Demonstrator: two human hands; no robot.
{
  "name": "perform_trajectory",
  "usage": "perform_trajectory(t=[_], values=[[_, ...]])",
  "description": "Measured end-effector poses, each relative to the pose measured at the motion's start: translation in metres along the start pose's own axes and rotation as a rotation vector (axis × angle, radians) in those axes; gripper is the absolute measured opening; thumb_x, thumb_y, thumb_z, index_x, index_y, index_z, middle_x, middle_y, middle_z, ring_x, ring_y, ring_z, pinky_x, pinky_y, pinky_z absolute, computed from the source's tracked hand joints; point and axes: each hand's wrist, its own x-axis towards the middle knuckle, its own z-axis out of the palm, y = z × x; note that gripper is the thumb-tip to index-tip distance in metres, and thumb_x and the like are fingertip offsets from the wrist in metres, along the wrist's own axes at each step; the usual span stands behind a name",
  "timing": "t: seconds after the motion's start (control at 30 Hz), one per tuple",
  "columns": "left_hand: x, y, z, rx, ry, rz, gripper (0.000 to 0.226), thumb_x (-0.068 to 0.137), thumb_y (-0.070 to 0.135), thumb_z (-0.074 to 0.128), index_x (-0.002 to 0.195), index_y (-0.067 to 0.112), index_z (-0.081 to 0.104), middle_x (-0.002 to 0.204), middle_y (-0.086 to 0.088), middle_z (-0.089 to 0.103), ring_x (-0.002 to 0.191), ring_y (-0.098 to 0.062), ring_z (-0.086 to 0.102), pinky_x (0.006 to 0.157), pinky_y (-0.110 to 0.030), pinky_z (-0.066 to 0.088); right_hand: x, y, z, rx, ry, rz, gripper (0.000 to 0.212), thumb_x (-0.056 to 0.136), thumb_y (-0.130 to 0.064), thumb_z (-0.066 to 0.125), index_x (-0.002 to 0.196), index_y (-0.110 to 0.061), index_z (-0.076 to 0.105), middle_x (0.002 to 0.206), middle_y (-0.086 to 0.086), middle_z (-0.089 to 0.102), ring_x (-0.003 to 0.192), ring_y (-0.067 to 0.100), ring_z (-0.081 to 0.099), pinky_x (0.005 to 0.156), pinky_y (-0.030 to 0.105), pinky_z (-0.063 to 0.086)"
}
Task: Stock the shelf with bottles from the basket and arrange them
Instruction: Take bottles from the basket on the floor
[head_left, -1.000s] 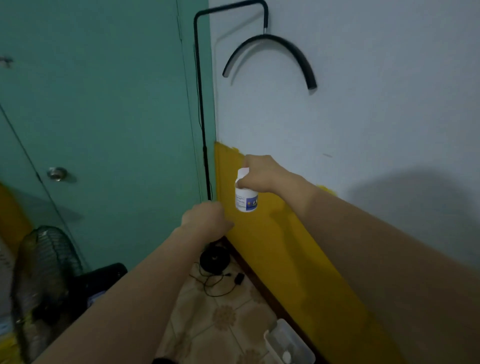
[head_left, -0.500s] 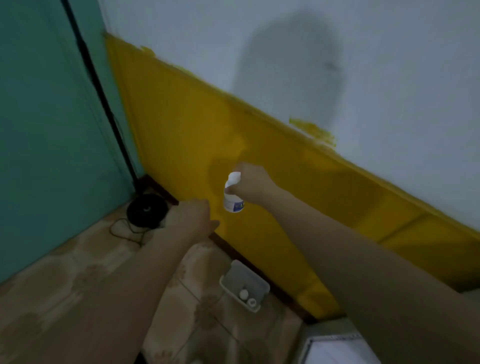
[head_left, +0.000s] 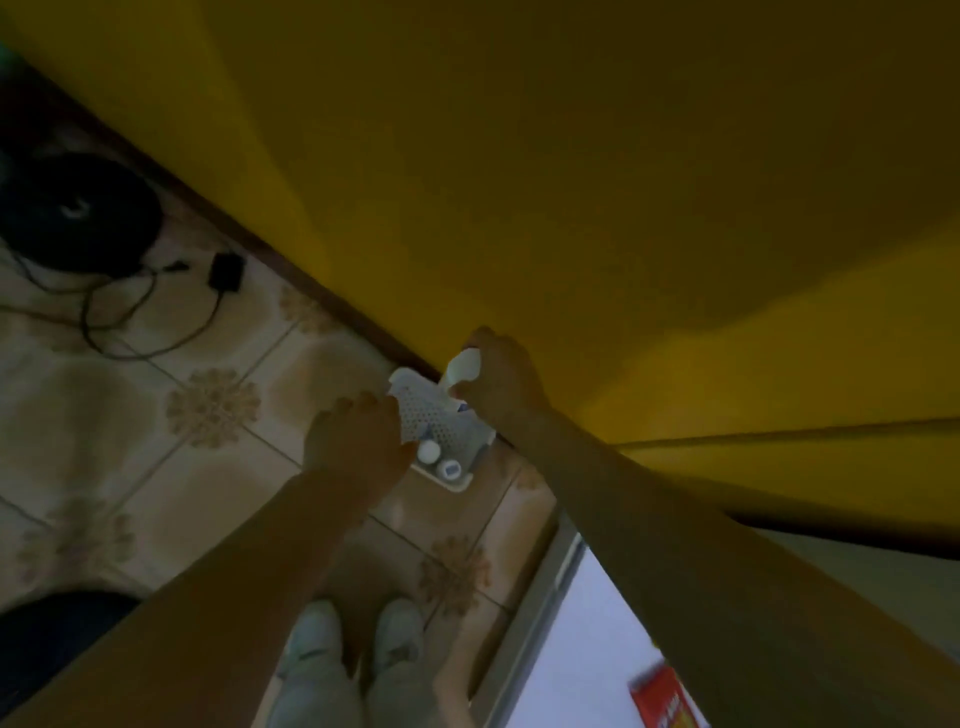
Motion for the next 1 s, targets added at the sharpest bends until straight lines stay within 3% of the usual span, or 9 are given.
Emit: perform_trajectory(t=[0.23, 0.47, 0.77, 1.0], values=[[0.092, -0.037, 0.162, 0.053, -0.018, 0.021, 0.052, 0.093, 0.049, 0.045, 0.129, 0.013, 0.039, 0.127, -0.008, 0.047, 0.118, -0.026, 0.046, 0.093, -0.035, 0.041, 0.107, 0.069, 0.183, -0.084, -0.071, -0.063, 0.056, 0.093, -0.025, 0.06, 0.141, -0.01, 0.036, 0.143, 0.012, 0.04, 0.132, 0.028, 0.038, 0.107, 0.04, 0.034], [0.168, -0.06, 0.264, 0.074, -0.039, 0.06, 0.047, 0.093, 0.046, 0.046, 0.124, 0.011, 0.043, 0.126, -0.009, 0.049, 0.116, -0.028, 0.046, 0.093, -0.037, 0.04, 0.178, 0.121, 0.3, -0.119, -0.053, -0.09, 0.043, 0.089, -0.019, 0.064, 0.126, -0.011, 0.046, 0.128, 0.013, 0.046, 0.12, 0.029, 0.046, 0.094, 0.037, 0.041], [0.2, -0.079, 0.301, 0.117, -0.041, 0.05, 0.053, 0.093, 0.047, 0.045, 0.131, 0.011, 0.039, 0.129, -0.009, 0.047, 0.117, -0.028, 0.047, 0.092, -0.036, 0.04, 0.205, 0.146, 0.357, -0.161, -0.152, -0.026, 0.053, 0.091, -0.016, 0.061, 0.137, -0.011, 0.036, 0.136, 0.019, 0.039, 0.123, 0.031, 0.042, 0.098, 0.042, 0.043], [0.186, -0.073, 0.286, 0.122, -0.052, 0.043, 0.048, 0.093, 0.046, 0.046, 0.125, 0.011, 0.042, 0.123, -0.007, 0.05, 0.114, -0.026, 0.048, 0.09, -0.035, 0.041, 0.199, 0.136, 0.328, -0.179, -0.17, -0.059, 0.066, 0.09, -0.034, 0.061, 0.143, -0.008, 0.031, 0.139, 0.018, 0.036, 0.127, 0.031, 0.038, 0.103, 0.037, 0.038]])
